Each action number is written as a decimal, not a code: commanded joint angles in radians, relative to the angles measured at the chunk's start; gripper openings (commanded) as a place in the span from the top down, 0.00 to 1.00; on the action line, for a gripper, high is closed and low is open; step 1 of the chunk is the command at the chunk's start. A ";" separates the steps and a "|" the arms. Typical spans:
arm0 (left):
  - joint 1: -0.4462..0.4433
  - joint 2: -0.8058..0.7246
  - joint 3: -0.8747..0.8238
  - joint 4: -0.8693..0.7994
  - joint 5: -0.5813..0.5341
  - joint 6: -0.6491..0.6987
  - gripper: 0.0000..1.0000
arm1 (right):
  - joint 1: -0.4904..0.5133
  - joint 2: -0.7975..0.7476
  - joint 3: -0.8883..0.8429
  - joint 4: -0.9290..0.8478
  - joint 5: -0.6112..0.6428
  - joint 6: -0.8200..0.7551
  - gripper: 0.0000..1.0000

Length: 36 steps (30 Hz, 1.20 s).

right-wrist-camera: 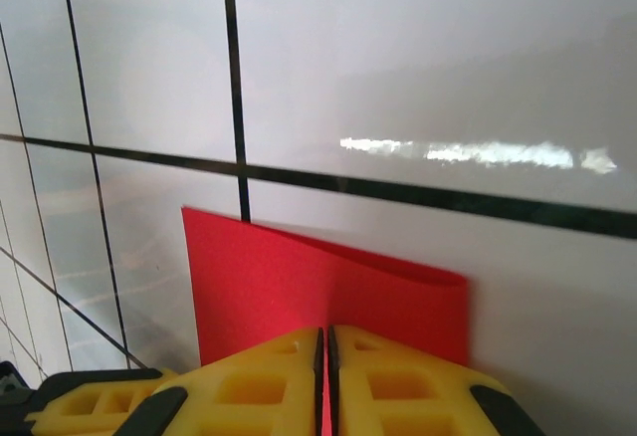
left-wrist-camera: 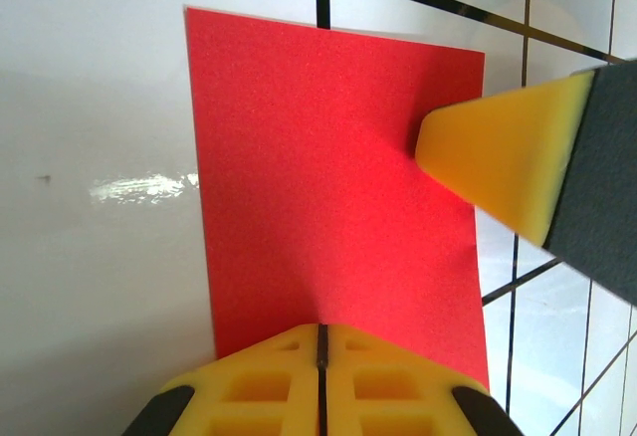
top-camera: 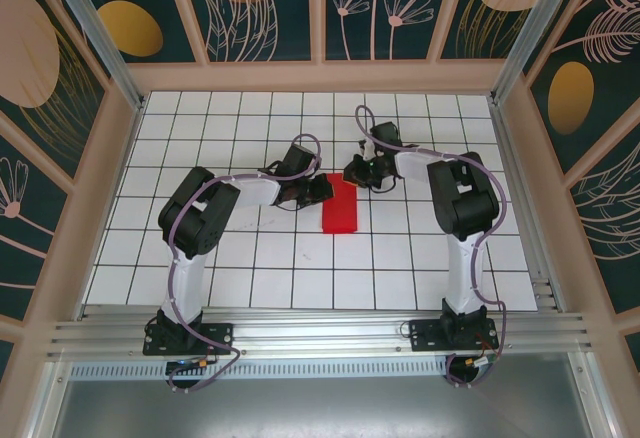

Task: Fold a paper plane with a square sheet of paper (pick it up from the middle)

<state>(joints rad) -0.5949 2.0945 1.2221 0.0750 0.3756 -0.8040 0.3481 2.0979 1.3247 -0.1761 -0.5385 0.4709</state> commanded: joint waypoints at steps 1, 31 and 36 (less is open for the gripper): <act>0.001 0.075 -0.054 -0.158 -0.092 0.027 0.91 | -0.014 0.030 0.047 0.048 0.026 0.028 0.87; 0.001 0.067 -0.047 -0.167 -0.098 0.028 0.91 | -0.069 -0.050 -0.013 0.150 0.088 0.056 0.86; 0.001 0.058 -0.044 -0.166 -0.099 0.026 0.91 | -0.029 -0.154 -0.138 0.131 0.064 0.052 0.84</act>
<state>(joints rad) -0.5953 2.0937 1.2224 0.0746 0.3729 -0.8040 0.2882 2.0258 1.2373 -0.0498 -0.4618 0.5232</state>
